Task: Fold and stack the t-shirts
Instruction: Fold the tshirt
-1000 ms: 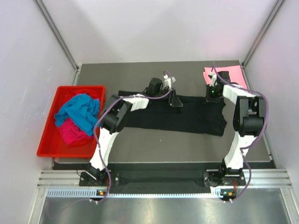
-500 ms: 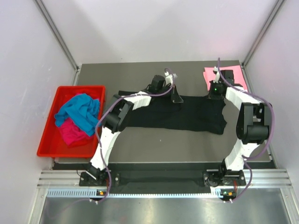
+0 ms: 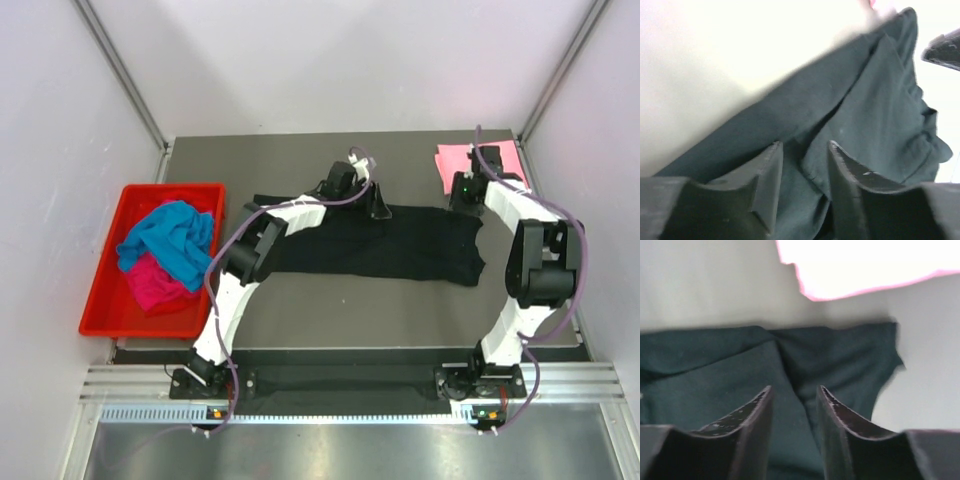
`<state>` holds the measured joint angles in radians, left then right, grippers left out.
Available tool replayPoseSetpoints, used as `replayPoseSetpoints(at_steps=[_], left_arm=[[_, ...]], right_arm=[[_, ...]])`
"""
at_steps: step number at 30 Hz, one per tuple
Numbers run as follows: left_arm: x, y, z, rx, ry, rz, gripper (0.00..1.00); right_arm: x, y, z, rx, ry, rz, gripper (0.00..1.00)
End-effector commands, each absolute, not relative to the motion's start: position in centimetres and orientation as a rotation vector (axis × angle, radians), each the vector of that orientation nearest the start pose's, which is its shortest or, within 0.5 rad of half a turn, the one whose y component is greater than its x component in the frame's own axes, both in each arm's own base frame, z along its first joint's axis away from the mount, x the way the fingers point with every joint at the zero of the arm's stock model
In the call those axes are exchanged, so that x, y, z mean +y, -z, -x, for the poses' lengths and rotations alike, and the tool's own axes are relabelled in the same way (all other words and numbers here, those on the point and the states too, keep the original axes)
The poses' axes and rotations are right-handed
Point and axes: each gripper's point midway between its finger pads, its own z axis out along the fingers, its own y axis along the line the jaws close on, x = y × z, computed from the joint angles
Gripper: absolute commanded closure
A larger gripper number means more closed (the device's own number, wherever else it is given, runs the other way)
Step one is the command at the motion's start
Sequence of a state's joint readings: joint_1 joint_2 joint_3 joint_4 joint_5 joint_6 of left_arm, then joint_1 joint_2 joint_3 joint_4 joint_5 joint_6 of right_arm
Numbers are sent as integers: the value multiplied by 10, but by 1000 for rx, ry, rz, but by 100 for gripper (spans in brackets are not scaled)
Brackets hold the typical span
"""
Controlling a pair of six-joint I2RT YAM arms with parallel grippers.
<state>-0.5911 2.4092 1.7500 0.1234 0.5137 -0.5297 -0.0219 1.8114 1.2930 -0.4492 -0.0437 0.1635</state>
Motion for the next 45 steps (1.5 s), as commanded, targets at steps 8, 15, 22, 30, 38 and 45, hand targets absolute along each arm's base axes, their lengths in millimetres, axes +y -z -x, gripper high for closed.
replayPoseSetpoints(at_steps=[8, 15, 22, 30, 38, 45], left_arm=[[-364, -132, -443, 2242, 890, -276, 48], [-286, -114, -390, 2392, 784, -140, 48], [-225, -74, -365, 2525, 805, 192, 48], [-187, -49, -364, 2540, 744, 367, 48], [-174, -36, -367, 2533, 693, 462, 48], [-170, -27, -365, 2543, 658, 488, 48]], right_arm=[[-14, -126, -323, 2470, -75, -1212, 53], [-22, -99, -261, 2521, 68, -1476, 57], [-53, -75, -219, 2424, 202, -1696, 59], [-53, -59, -222, 2362, 88, -1809, 59], [-41, -35, -241, 2373, -67, -1847, 62], [-40, -25, -243, 2331, -77, -1890, 64]])
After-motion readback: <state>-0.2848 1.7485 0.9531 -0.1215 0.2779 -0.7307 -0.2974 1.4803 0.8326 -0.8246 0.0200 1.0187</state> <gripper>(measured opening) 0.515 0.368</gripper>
